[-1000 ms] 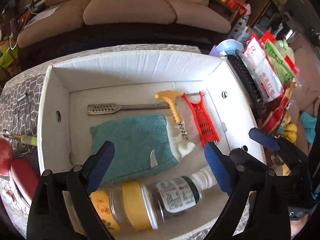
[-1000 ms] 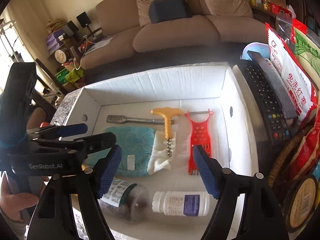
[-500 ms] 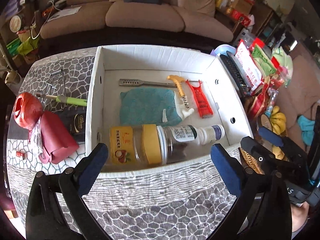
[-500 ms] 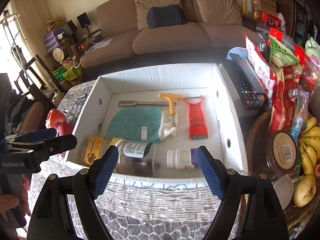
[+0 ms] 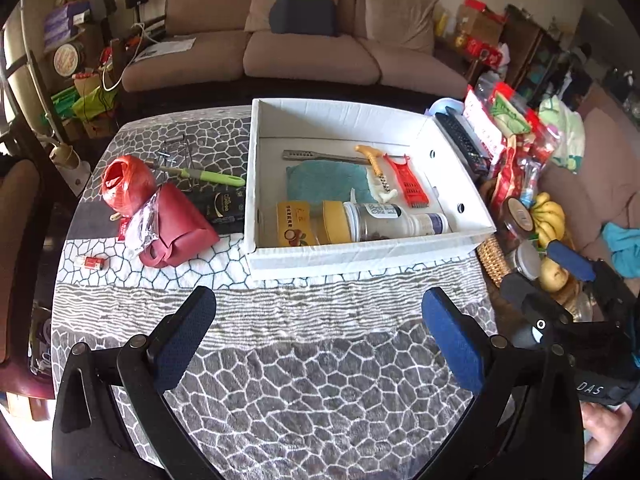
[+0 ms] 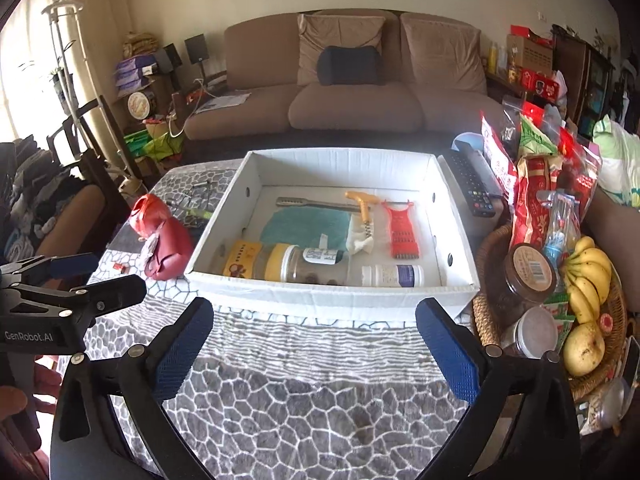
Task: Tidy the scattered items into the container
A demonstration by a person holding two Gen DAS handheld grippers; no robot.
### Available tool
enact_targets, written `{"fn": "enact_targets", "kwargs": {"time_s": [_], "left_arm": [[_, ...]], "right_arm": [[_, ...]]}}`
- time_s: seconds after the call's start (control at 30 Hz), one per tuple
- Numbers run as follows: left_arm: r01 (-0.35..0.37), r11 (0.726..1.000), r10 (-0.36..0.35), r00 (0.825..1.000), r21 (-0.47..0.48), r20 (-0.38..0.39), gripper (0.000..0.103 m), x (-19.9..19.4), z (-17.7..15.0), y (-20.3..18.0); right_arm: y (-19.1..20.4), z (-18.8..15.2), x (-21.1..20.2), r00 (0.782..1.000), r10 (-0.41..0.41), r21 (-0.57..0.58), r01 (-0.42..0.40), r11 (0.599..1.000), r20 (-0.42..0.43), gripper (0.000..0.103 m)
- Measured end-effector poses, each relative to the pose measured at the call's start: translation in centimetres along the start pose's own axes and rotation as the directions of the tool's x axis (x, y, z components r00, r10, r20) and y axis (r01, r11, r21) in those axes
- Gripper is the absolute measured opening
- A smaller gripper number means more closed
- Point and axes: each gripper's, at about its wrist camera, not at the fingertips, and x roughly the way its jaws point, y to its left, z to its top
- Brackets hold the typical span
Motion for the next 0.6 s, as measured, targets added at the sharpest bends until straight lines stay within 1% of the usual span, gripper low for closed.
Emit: {"fn": "enact_targets", "kwargs": {"time_s": [0.17,0.27,0.4,0.5,0.57,0.6], "left_arm": [[-0.012,1.0,0.012,1.0,-0.018,0.007,0.103,-1.5,-2.9,2.4],[-0.016,0.999,0.017,1.0,-0.05,0.007,0.103,-1.6,-4.7,4.8],[-0.037,0.99,0.039,0.999,-0.134,0.012,0.103,-0.8,-7.4,9.8],[-0.057,0.973,0.064,0.998,-0.225,0.023,0.103,0.4,-9.7,14.2],[-0.069,0.966,0.078,0.997,-0.249,0.027,0.103,1.4,-11.0,16.2],[-0.087,0.963,0.096,0.995,-0.257,0.022,0.103,2.0,-11.6,16.9]], "right_arm": [[3.0,-1.4,-0.7,0.999,0.041,-0.011,-0.041,0.999,-0.013,0.103],[4.9,-2.8,-0.2,0.997,0.067,-0.012,-0.067,0.998,-0.024,0.103],[7.4,-5.0,1.1,0.994,0.103,-0.02,-0.104,0.994,-0.023,0.103],[9.4,-7.0,2.5,0.99,0.138,-0.042,-0.138,0.99,-0.014,0.103],[10.6,-8.3,3.7,0.989,0.148,-0.067,-0.149,0.987,-0.008,0.103],[11.1,-8.9,4.3,0.99,0.143,-0.075,-0.143,0.987,-0.006,0.103]]}}
